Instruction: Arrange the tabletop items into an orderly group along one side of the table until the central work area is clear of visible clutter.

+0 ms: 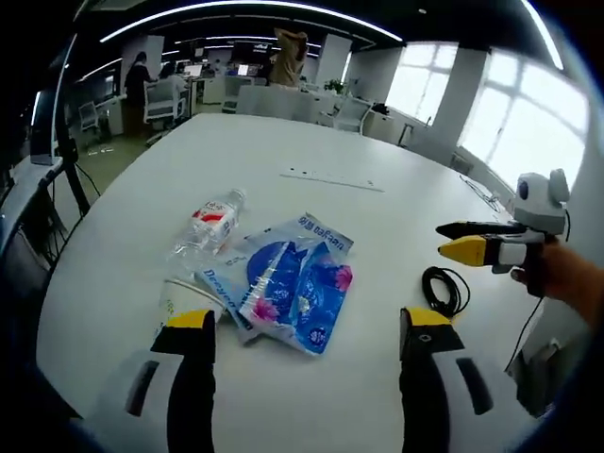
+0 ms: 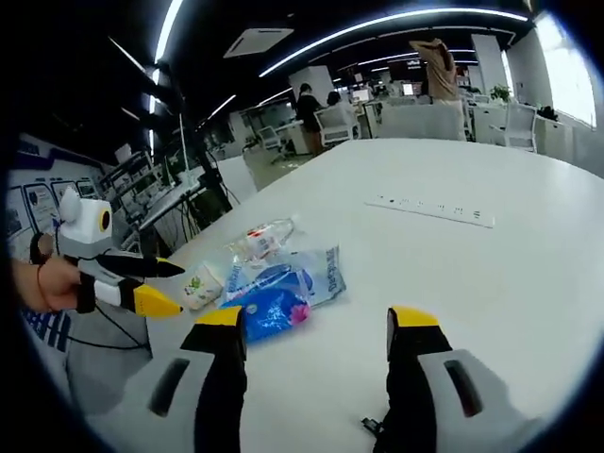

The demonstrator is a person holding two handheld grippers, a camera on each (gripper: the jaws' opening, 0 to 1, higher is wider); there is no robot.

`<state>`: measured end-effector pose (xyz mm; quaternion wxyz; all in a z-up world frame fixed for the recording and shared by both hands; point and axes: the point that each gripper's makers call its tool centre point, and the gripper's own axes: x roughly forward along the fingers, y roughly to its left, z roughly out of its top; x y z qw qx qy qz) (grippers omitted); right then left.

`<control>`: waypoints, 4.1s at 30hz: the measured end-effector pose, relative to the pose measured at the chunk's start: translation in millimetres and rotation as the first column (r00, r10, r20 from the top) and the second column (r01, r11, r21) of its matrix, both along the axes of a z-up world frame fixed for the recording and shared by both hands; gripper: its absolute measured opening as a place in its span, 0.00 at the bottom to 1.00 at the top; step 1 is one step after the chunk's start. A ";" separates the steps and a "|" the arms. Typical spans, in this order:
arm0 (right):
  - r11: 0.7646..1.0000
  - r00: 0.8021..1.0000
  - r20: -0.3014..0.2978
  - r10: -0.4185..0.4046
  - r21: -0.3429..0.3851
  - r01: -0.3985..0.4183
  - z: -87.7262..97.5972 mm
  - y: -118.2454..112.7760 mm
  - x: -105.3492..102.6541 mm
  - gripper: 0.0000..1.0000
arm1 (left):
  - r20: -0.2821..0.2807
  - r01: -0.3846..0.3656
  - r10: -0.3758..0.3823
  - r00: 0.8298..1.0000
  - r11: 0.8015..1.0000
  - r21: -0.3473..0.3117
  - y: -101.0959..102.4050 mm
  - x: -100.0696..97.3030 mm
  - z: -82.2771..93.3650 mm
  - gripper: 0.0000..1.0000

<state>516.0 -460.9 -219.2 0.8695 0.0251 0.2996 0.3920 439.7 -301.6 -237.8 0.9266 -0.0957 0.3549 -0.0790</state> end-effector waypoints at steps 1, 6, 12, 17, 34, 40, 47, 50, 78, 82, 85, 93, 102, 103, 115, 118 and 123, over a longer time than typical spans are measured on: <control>1.000 1.000 0.000 0.007 0.000 -0.007 -0.4 3.1 0.9 0.58 | -0.005 -0.006 0.006 1.000 1.000 0.001 1.4 -1.5 -1.9 0.81; 0.998 0.998 -0.006 0.059 -0.004 -0.059 -5.8 23.2 4.7 0.57 | -0.021 -0.026 0.026 0.999 1.000 -0.006 3.8 -6.1 -12.3 0.77; 0.994 0.994 -0.021 0.109 -0.012 -0.109 -15.6 40.4 7.7 0.55 | -0.050 -0.048 0.046 0.998 0.999 -0.025 2.8 -10.9 -28.0 0.74; 0.989 0.989 -0.042 0.144 -0.017 -0.144 -24.4 52.8 11.2 0.53 | -0.058 -0.075 0.072 0.996 0.996 -0.051 4.1 -9.2 -35.7 0.68; 0.975 0.971 -0.100 0.216 -0.027 -0.220 -57.3 86.0 25.5 0.41 | -0.102 -0.107 0.097 0.990 0.990 -0.096 -1.9 -0.8 -62.7 0.51; 0.972 0.968 -0.112 0.226 -0.034 -0.231 -67.1 89.2 26.8 0.40 | -0.119 -0.131 0.117 0.986 0.985 -0.114 -2.2 3.9 -69.6 0.43; 0.971 0.966 -0.127 0.225 -0.054 -0.233 -76.8 88.3 28.0 0.32 | -0.144 -0.141 0.122 0.982 0.981 -0.132 -5.5 6.5 -79.8 0.34; 0.969 0.965 -0.120 0.232 -0.056 -0.240 -79.8 89.3 29.8 0.27 | -0.154 -0.140 0.119 0.981 0.981 -0.131 -5.6 7.5 -83.3 0.29; 0.971 0.968 -0.126 0.217 -0.076 -0.228 -82.4 78.5 28.2 0.00 | -0.182 -0.109 0.083 0.980 0.985 -0.134 -10.7 4.7 -90.5 0.02; 0.972 0.969 -0.123 0.214 -0.068 -0.223 -76.4 75.5 26.9 0.00 | -0.179 -0.098 0.073 0.981 0.986 -0.136 -10.9 4.7 -87.2 0.01; 0.974 0.971 -0.120 0.209 -0.058 -0.217 -69.7 72.7 25.3 0.00 | -0.174 -0.091 0.066 0.982 0.986 -0.140 -11.3 5.1 -84.1 0.00; 0.983 0.980 -0.094 0.177 -0.033 -0.181 -49.8 59.7 25.3 0.00 | -0.146 -0.045 0.023 0.989 0.989 -0.143 -16.7 12.7 -67.7 0.00; 0.993 0.991 -0.064 0.119 -0.012 -0.120 -29.7 39.7 27.9 0.00 | -0.119 0.039 -0.056 0.991 0.988 -0.148 -32.8 22.3 -51.5 0.00; 0.994 0.992 -0.058 0.110 -0.007 -0.110 -26.5 36.3 28.6 0.00 | -0.114 0.051 -0.067 0.991 0.989 -0.142 -34.3 24.2 -49.7 0.00; 1.000 1.000 -0.013 -0.012 0.010 0.012 -4.7 -11.3 39.0 0.00 | -0.069 0.191 -0.202 0.977 0.971 -0.143 -67.9 55.3 -22.0 0.00; 0.999 0.999 -0.003 -0.046 0.015 0.046 -0.3 -24.3 42.0 0.00 | -0.058 0.228 -0.238 0.970 0.963 -0.144 -77.5 64.7 -16.4 0.00; 0.994 0.994 0.015 -0.104 0.022 0.104 6.3 -49.8 47.6 0.00 | -0.038 0.285 -0.293 0.955 0.948 -0.140 -94.7 79.5 -5.3 0.00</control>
